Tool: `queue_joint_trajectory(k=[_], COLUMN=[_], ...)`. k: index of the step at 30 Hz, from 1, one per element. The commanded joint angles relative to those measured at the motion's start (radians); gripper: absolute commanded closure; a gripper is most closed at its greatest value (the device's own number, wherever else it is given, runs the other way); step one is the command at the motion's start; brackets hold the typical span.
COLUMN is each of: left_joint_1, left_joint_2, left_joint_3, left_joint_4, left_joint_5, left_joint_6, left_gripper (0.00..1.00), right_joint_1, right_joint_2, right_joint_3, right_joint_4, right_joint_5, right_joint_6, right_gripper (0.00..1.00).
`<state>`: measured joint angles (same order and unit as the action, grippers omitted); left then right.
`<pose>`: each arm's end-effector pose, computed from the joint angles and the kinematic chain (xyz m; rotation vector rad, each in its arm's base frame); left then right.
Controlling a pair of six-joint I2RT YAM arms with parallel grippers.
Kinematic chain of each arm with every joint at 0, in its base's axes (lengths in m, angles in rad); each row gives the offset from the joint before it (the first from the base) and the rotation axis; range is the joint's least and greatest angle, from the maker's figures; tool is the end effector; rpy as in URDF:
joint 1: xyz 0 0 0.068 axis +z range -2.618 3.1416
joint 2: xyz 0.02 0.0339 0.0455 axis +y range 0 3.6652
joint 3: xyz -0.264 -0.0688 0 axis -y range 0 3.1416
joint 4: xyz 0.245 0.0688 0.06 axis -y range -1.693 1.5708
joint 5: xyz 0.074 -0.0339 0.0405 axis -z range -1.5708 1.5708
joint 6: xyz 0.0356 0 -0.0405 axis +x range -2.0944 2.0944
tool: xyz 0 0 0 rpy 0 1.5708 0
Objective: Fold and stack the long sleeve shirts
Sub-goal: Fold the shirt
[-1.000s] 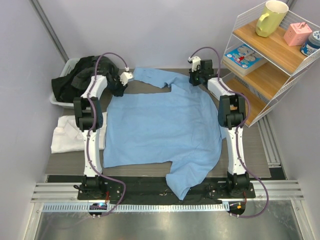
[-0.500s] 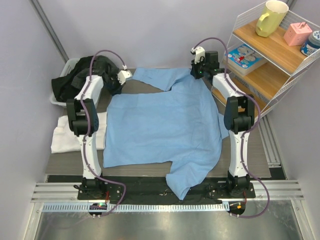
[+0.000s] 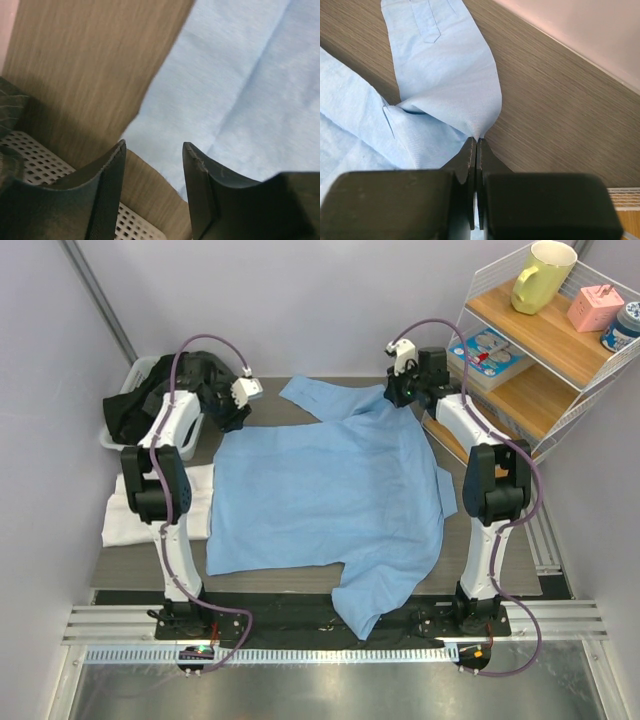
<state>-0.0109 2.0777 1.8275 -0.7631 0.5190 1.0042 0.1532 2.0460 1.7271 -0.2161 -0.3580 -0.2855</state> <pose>0.4557 -0.0226 0.2527 1.3288 2.0133 -0.2334 0.4770 0.0863 0.2737 -0.6590 1.9749 0.2959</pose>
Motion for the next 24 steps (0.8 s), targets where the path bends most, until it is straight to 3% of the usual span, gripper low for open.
queue_joint_trajectory(k=[1,7,18,24], left_joint_1=[0.006,0.005,0.002,0.000], left_joint_2=[0.129,0.298,0.383,0.458], left_joint_3=[0.179,0.398,0.412,0.507], left_joint_4=[-0.033,-0.137,-0.202,-0.295], left_joint_5=[0.009,0.018,0.029,0.015], left_joint_6=[-0.004,0.010,0.155,0.195], left_gripper=[0.48,0.45,0.47,0.50], right_joint_1=[-0.006,-0.006,-0.009,-0.009], right_joint_2=[-0.004,-0.004,-0.046,-0.055], right_joint_3=[0.009,0.016,-0.023,-0.032], right_joint_4=[0.021,0.014,0.011,0.009], right_joint_5=[-0.009,-0.016,-0.053,-0.078], right_joint_6=[-0.015,-0.029,-0.027,-0.035], right_gripper=[0.99,0.99,0.99,0.99])
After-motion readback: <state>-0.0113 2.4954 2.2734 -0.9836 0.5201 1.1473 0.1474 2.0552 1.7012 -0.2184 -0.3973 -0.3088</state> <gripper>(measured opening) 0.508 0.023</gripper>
